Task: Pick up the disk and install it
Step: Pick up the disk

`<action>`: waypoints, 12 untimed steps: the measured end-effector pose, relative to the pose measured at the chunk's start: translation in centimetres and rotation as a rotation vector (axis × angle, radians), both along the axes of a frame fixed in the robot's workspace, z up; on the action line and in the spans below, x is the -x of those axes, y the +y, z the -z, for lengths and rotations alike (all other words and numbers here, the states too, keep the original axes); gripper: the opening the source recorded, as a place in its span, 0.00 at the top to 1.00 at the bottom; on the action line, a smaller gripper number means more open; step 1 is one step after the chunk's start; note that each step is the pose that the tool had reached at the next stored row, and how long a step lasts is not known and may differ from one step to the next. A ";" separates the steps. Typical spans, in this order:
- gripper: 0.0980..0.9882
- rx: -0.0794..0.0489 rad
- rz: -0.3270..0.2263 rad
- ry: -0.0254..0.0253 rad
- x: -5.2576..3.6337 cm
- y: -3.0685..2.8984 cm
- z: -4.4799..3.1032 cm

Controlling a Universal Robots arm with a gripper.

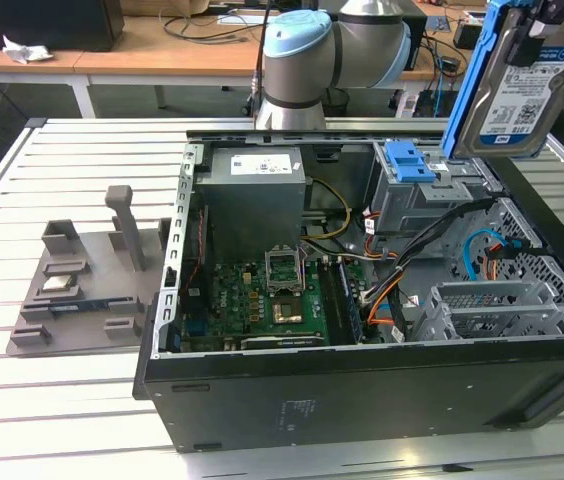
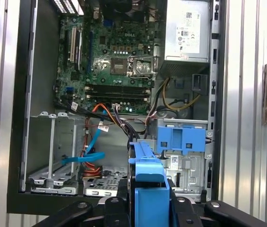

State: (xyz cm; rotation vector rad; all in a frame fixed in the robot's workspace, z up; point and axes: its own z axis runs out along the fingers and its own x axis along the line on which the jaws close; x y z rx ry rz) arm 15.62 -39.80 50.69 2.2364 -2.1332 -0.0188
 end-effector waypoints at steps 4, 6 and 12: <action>0.70 0.001 0.000 0.0000 0.00 -0.78 0.00; 0.70 0.001 0.000 0.0000 0.00 -1.21 0.00; 0.70 0.001 0.000 0.0000 0.00 -2.79 0.00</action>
